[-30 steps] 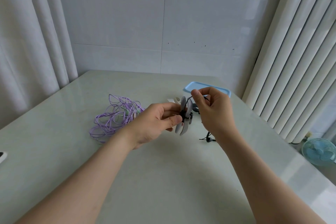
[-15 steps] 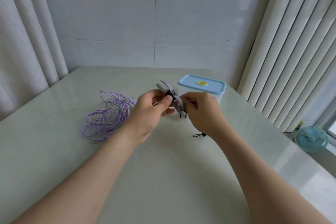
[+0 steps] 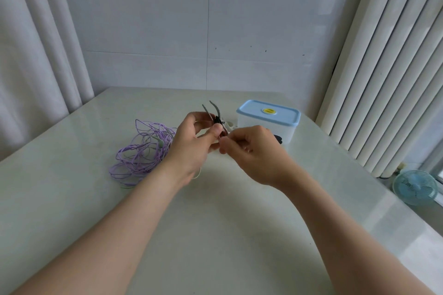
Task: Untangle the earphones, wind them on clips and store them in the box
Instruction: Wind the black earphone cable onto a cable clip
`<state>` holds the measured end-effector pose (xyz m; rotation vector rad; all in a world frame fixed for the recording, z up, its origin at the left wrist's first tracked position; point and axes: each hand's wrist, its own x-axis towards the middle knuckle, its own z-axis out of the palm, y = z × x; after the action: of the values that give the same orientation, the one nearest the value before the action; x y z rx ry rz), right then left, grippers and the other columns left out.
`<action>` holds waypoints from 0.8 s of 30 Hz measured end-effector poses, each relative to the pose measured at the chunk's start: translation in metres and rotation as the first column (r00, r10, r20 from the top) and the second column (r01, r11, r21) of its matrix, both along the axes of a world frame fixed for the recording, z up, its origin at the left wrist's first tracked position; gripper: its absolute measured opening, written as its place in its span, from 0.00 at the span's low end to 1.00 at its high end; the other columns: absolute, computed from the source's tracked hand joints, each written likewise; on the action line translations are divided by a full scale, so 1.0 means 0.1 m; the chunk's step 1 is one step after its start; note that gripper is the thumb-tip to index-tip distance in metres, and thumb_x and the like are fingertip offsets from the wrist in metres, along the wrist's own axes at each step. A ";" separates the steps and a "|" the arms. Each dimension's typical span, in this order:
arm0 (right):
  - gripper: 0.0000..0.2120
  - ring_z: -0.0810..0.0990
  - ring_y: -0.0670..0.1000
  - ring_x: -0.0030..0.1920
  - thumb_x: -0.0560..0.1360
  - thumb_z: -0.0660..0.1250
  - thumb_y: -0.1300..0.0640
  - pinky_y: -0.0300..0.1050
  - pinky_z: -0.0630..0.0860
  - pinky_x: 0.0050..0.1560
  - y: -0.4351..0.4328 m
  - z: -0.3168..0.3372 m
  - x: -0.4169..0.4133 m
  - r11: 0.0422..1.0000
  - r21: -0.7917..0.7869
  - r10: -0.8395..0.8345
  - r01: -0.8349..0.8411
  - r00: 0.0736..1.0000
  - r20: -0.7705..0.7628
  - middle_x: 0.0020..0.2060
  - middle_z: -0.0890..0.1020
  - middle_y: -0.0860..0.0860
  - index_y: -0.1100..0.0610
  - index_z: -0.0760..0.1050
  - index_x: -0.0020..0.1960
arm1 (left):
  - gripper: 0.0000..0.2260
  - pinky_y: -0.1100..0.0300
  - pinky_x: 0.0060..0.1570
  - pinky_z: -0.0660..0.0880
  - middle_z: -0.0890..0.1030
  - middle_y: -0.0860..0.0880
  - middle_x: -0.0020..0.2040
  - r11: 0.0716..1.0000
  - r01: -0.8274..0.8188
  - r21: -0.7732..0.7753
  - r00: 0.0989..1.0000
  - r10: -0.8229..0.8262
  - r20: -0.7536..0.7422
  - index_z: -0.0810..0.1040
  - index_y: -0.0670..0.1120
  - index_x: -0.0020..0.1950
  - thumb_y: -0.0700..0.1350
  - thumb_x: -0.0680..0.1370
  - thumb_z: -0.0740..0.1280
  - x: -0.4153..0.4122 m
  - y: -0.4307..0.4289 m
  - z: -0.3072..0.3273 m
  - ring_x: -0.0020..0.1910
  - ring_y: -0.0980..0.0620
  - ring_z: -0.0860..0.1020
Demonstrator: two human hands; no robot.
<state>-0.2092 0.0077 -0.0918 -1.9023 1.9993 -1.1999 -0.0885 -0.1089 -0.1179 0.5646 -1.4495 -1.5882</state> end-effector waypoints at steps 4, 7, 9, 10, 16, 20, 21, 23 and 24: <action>0.15 0.76 0.51 0.31 0.83 0.66 0.54 0.49 0.72 0.34 0.04 0.12 0.03 0.985 -0.163 0.007 0.048 0.946 0.325 0.30 0.80 0.59 0.59 0.81 0.41 | 0.10 0.56 0.46 0.77 0.85 0.49 0.54 0.988 0.077 -0.136 0.986 -0.055 0.159 0.75 0.48 0.64 0.45 0.83 0.69 0.08 -0.03 0.03 0.49 0.50 0.82; 0.14 0.81 0.57 0.35 0.83 0.65 0.58 0.46 0.76 0.41 0.06 0.18 0.00 0.975 -0.205 0.019 0.089 0.881 0.472 0.27 0.80 0.52 0.62 0.80 0.41 | 0.10 0.57 0.43 0.72 0.85 0.48 0.50 0.944 0.217 -0.251 0.954 -0.150 0.260 0.77 0.51 0.65 0.47 0.84 0.69 0.12 -0.03 0.05 0.40 0.53 0.77; 0.14 0.80 0.60 0.34 0.83 0.64 0.59 0.49 0.76 0.40 0.07 0.18 -0.02 0.977 -0.196 0.026 0.090 0.853 0.522 0.25 0.78 0.51 0.64 0.79 0.41 | 0.10 0.62 0.41 0.72 0.86 0.46 0.52 0.905 0.282 -0.319 0.926 -0.169 0.339 0.78 0.52 0.65 0.47 0.84 0.68 0.14 0.01 0.08 0.38 0.55 0.75; 0.14 0.79 0.59 0.32 0.83 0.64 0.59 0.50 0.75 0.38 0.07 0.18 -0.03 0.978 -0.189 0.028 0.092 0.832 0.554 0.25 0.76 0.52 0.65 0.79 0.41 | 0.10 0.65 0.41 0.72 0.85 0.45 0.53 0.893 0.301 -0.336 0.916 -0.172 0.362 0.79 0.52 0.65 0.47 0.83 0.69 0.14 0.03 0.10 0.38 0.56 0.76; 0.13 0.70 0.54 0.22 0.83 0.65 0.59 0.41 0.65 0.25 0.10 0.22 -0.07 0.993 -0.100 0.024 0.060 0.729 0.684 0.30 0.73 0.57 0.69 0.77 0.45 | 0.07 0.57 0.46 0.74 0.83 0.51 0.47 0.869 0.291 -0.400 0.891 -0.094 0.443 0.79 0.53 0.60 0.50 0.83 0.69 0.15 0.06 0.11 0.41 0.54 0.78; 0.10 0.67 0.52 0.25 0.79 0.69 0.59 0.40 0.63 0.26 0.09 0.20 -0.15 0.978 -0.089 -0.088 0.190 0.758 0.646 0.29 0.75 0.52 0.65 0.80 0.42 | 0.06 0.53 0.44 0.69 0.76 0.58 0.38 0.894 0.241 -0.378 0.873 -0.029 0.487 0.77 0.56 0.56 0.51 0.80 0.65 0.17 0.02 0.05 0.38 0.52 0.72; 0.10 0.67 0.50 0.25 0.78 0.70 0.59 0.40 0.64 0.27 0.08 0.19 -0.18 0.961 -0.108 -0.146 0.255 0.799 0.584 0.28 0.75 0.50 0.64 0.80 0.41 | 0.08 0.52 0.45 0.69 0.76 0.58 0.38 0.898 0.237 -0.370 0.867 -0.024 0.497 0.78 0.56 0.55 0.53 0.78 0.64 0.17 0.02 0.06 0.39 0.51 0.72; 0.09 0.67 0.43 0.25 0.77 0.71 0.58 0.35 0.64 0.29 0.06 0.14 -0.22 0.917 -0.179 -0.265 0.356 0.880 0.395 0.24 0.74 0.42 0.60 0.83 0.39 | 0.12 0.51 0.43 0.68 0.75 0.53 0.38 0.911 0.255 -0.325 0.881 -0.081 0.466 0.78 0.49 0.54 0.52 0.75 0.62 0.17 0.06 0.08 0.37 0.48 0.71; 0.08 0.70 0.42 0.25 0.77 0.72 0.57 0.32 0.63 0.31 0.05 0.12 -0.23 0.901 -0.218 -0.299 0.374 0.902 0.311 0.25 0.76 0.41 0.56 0.84 0.39 | 0.15 0.51 0.40 0.65 0.75 0.51 0.37 0.923 0.267 -0.278 0.892 -0.128 0.434 0.77 0.44 0.55 0.50 0.74 0.61 0.16 0.09 0.08 0.34 0.48 0.69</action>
<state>-0.2324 0.0123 -0.0798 -1.4104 2.1586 -1.8015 -0.0727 -0.1003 -0.1095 0.5838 -2.1051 -1.3816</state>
